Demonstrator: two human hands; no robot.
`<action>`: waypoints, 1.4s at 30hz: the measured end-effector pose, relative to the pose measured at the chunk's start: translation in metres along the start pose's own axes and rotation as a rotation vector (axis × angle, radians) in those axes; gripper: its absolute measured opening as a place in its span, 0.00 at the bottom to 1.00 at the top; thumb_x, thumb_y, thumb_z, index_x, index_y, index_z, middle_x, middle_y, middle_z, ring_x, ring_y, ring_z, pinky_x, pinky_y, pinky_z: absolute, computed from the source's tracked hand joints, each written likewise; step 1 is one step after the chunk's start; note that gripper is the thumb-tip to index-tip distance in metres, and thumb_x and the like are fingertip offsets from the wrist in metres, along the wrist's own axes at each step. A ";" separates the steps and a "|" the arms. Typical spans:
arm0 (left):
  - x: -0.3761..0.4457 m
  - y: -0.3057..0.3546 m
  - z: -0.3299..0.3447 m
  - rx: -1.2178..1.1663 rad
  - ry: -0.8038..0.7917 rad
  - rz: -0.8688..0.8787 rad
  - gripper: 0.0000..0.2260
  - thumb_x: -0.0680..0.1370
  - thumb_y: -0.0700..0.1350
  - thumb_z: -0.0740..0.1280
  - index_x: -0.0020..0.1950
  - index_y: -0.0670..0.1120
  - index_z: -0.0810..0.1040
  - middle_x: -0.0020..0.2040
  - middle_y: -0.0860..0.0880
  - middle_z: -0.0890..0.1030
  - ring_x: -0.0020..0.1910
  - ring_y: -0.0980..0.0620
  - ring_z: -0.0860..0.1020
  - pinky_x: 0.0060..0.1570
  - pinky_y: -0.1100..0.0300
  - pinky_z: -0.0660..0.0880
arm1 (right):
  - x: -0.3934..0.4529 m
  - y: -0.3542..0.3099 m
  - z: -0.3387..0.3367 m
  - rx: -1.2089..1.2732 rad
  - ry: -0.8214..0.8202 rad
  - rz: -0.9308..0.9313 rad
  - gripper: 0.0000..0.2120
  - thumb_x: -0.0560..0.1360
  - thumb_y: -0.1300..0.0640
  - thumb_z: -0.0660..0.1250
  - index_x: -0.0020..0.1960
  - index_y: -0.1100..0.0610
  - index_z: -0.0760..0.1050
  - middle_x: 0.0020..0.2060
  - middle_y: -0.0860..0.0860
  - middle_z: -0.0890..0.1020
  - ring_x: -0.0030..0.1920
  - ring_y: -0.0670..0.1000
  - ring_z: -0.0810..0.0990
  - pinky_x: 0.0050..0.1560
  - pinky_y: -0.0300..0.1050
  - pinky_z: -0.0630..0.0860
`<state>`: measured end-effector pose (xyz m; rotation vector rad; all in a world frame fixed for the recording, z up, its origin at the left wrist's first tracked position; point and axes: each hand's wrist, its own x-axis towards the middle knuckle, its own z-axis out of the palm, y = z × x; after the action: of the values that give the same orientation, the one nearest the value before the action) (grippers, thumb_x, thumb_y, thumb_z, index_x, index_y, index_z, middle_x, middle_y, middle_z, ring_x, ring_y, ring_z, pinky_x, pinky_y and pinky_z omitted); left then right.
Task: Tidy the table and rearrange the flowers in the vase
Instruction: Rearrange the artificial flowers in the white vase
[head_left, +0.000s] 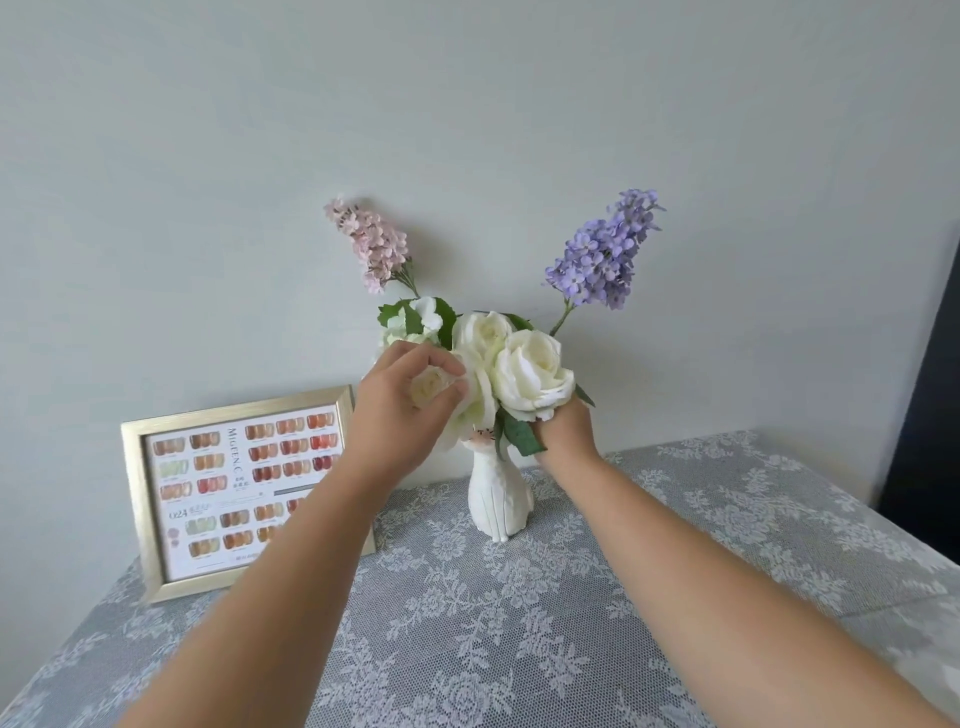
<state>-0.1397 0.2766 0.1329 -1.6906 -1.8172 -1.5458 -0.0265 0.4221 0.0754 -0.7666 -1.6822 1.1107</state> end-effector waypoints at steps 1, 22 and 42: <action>-0.001 0.000 0.000 0.011 -0.002 0.031 0.06 0.74 0.45 0.73 0.48 0.53 0.81 0.53 0.54 0.78 0.56 0.60 0.77 0.58 0.65 0.71 | -0.002 0.004 -0.001 -0.019 -0.005 0.006 0.02 0.74 0.58 0.66 0.45 0.53 0.74 0.42 0.52 0.80 0.47 0.57 0.79 0.50 0.52 0.77; -0.082 -0.071 0.074 -0.433 -0.333 -0.723 0.27 0.79 0.46 0.62 0.78 0.57 0.59 0.67 0.58 0.66 0.66 0.57 0.64 0.62 0.55 0.61 | -0.047 0.092 0.025 -0.188 -0.225 0.156 0.31 0.71 0.45 0.72 0.71 0.47 0.66 0.63 0.46 0.75 0.58 0.48 0.76 0.59 0.51 0.77; -0.119 -0.039 0.084 -0.417 -0.263 -0.590 0.20 0.82 0.45 0.61 0.70 0.64 0.65 0.68 0.56 0.65 0.67 0.50 0.67 0.62 0.56 0.63 | -0.064 0.098 0.007 0.057 -0.255 0.196 0.24 0.70 0.47 0.74 0.64 0.42 0.72 0.51 0.47 0.82 0.47 0.48 0.83 0.37 0.42 0.81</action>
<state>-0.0948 0.2795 -0.0111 -1.6699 -2.4230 -2.1432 -0.0104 0.4028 -0.0389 -0.7923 -1.8048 1.4366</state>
